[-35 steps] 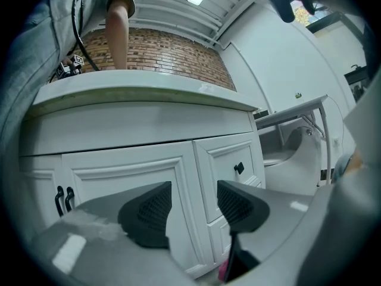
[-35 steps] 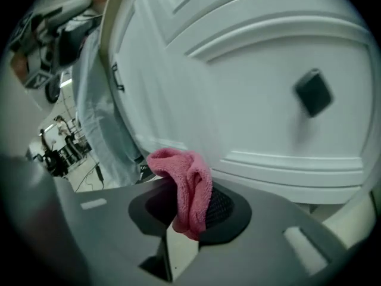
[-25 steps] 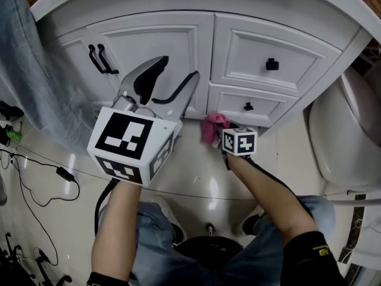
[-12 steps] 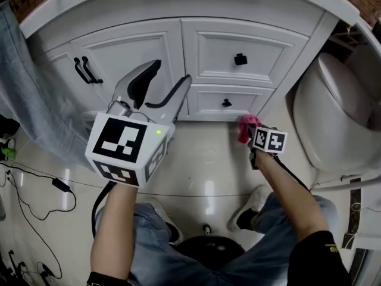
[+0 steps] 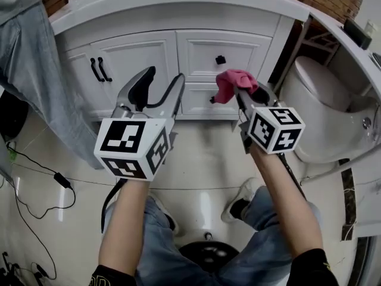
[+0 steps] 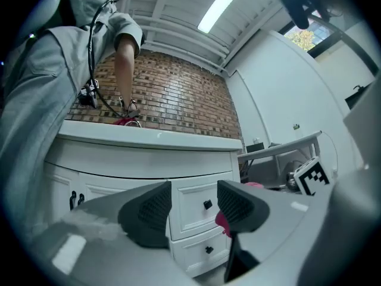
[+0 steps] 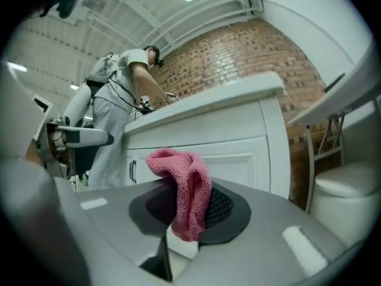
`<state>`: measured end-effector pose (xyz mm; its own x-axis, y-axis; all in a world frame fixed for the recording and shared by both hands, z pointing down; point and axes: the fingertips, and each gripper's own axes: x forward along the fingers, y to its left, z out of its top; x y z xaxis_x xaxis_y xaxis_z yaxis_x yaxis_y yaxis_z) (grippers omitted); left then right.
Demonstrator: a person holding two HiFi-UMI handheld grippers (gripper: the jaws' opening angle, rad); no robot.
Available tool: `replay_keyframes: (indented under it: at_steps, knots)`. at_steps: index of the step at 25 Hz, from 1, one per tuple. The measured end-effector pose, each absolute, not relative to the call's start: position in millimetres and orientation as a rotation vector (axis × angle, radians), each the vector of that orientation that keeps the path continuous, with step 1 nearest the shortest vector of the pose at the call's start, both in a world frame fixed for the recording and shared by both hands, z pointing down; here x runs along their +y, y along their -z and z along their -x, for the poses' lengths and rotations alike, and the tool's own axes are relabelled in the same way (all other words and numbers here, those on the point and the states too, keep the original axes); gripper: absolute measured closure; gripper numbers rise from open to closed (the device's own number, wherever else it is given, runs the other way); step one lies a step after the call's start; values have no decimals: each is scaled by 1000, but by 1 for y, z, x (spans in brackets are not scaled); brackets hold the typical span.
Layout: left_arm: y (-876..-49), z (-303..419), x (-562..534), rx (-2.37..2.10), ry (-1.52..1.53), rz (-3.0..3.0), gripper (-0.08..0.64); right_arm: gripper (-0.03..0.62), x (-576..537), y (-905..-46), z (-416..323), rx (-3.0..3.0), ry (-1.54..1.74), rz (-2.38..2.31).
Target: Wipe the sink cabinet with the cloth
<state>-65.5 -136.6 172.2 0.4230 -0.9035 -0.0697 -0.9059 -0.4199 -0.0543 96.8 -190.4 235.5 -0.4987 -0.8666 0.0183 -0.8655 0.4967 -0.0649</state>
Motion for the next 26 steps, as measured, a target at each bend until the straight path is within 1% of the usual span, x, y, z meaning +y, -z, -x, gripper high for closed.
replay_keyframes:
  at_steps: [3,8,11,15,18,26]
  knots:
    - [-166,61,-108,1620,-53,2568,321,515,-140,-217,-101,2709,-29,1585]
    - [-174,46,-74,1578,-10,2567,321,515,-71,-215,-107,2724,36,1552]
    - [-181,41,-61,1565,-5,2585,321,515,-47,-200,-101,2710,-31,1522]
    - [-183,35,-48,1557,-50,2616,321,515,-34,-188,-91,2731,-113,1477]
    - [-173,26,-43,1521,-55,2603,321,514,-31,-184,-89,2740,-101,1442]
    - [-158,30,-37,1521,-87,2577,321,514,-32,-183,-93,2698,-55,1452]
